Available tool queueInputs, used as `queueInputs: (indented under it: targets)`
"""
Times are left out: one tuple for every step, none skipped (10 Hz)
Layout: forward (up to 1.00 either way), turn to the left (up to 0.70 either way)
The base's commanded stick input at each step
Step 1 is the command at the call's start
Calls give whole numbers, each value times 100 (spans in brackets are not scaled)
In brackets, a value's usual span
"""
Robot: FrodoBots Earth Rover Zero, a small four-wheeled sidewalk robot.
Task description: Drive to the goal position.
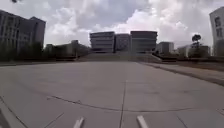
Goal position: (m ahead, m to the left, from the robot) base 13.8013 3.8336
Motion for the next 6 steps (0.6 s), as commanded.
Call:
queueInputs:
  targets:
    - [70, 0]
    - [70, 0]
    - [70, 2]
    - [70, 0]
    - [70, 2]
    - [70, 2]
